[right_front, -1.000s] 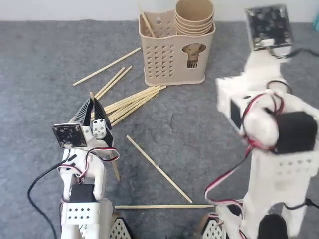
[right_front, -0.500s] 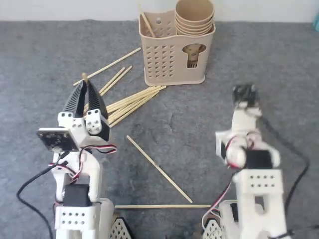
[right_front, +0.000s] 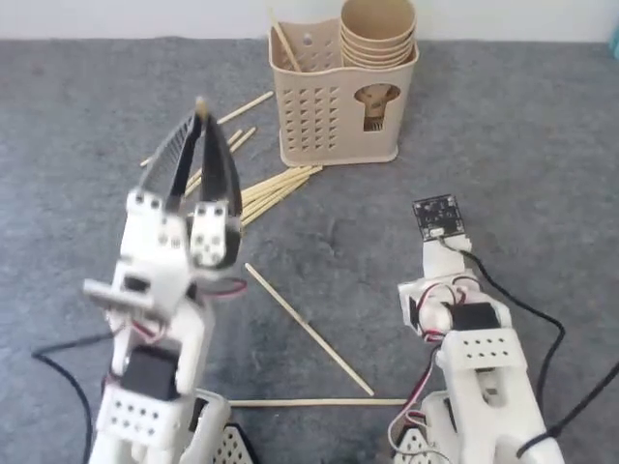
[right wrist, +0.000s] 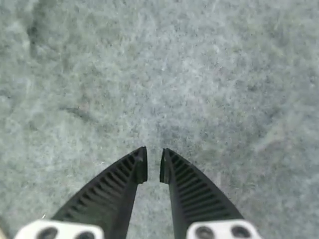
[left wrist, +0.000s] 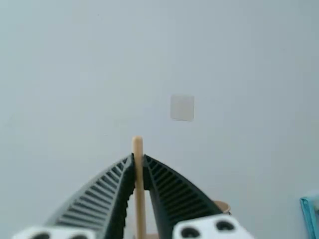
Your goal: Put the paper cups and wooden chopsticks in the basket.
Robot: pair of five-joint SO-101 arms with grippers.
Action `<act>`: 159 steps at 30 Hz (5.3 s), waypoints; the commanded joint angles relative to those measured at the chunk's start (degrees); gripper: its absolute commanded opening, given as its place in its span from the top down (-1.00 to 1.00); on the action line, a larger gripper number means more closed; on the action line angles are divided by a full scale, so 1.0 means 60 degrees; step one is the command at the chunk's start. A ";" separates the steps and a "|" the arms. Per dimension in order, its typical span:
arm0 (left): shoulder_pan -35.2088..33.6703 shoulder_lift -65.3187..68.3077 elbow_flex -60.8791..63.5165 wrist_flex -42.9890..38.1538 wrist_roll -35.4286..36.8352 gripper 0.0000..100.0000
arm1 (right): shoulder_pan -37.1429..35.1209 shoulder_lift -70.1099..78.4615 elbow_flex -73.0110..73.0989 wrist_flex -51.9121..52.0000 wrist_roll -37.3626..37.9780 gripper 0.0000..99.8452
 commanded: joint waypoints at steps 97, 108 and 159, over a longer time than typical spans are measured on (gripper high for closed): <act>-0.5509 1.3744 -0.7612 0.8850 0.0879 0.60 | -0.4081 -0.2484 -0.1538 0.1707 0.0000 0.88; -0.5524 1.4315 -0.7949 0.8864 0.0864 0.60 | -0.5575 0.2352 -0.4264 0.1209 -0.0234 0.71; -0.5524 1.4359 -0.7934 0.8513 0.0821 0.60 | -0.7275 0.9707 -0.7575 -0.2557 -0.0278 0.69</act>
